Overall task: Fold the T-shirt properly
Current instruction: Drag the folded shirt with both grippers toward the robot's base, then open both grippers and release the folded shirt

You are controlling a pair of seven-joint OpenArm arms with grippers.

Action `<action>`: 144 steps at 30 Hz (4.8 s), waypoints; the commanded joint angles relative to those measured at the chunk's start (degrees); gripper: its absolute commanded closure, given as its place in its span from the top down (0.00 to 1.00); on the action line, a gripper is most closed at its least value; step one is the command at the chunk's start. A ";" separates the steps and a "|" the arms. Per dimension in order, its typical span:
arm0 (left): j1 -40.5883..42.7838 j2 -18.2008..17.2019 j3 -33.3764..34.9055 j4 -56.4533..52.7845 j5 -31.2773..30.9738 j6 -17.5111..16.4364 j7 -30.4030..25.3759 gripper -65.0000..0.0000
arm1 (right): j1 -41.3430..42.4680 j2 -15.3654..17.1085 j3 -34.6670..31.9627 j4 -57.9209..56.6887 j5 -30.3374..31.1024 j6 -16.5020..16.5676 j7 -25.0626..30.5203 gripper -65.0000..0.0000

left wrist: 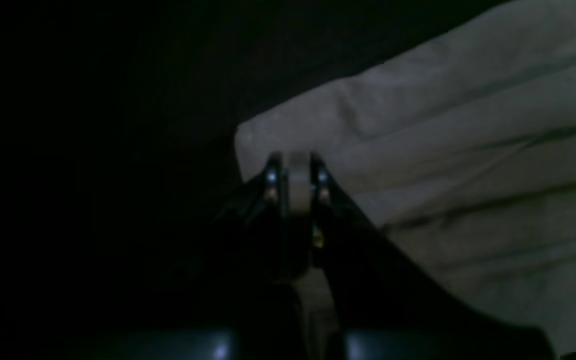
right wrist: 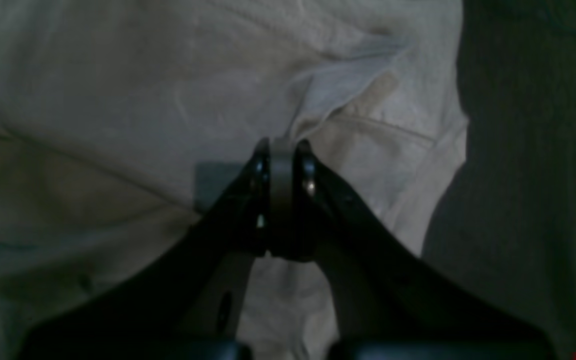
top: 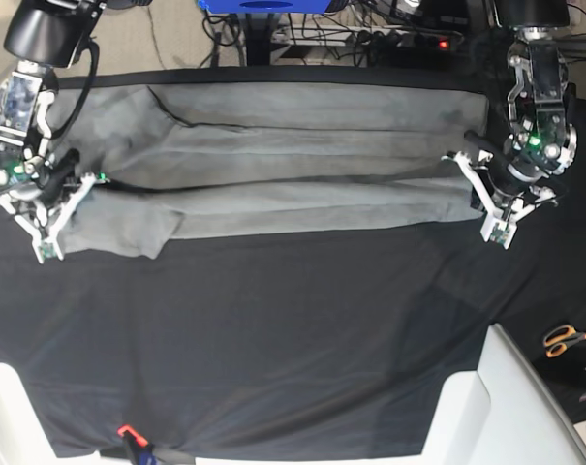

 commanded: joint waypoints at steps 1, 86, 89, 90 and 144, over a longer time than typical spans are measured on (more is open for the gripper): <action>-0.36 -0.72 -0.25 1.49 -0.15 0.26 -0.67 0.00 | 0.57 0.86 0.41 1.21 0.29 -0.17 0.44 0.00; 6.93 -2.12 -0.16 3.24 0.55 0.26 -0.93 0.00 | -13.05 -7.40 0.94 18.70 0.03 -1.05 -10.02 0.11; 6.93 -2.12 -0.25 3.33 0.55 0.26 -0.93 0.00 | -12.62 -8.54 4.89 19.32 0.29 -3.51 -11.52 0.33; 7.02 -2.12 -0.25 3.42 0.55 0.26 -0.93 0.00 | -12.44 -8.63 5.59 19.32 0.38 -3.69 -11.34 0.41; 2.10 -1.86 -14.14 -30.51 -33.38 -16.84 -7.61 0.92 | -18.86 -8.54 13.59 26.70 11.46 -3.42 -0.09 0.63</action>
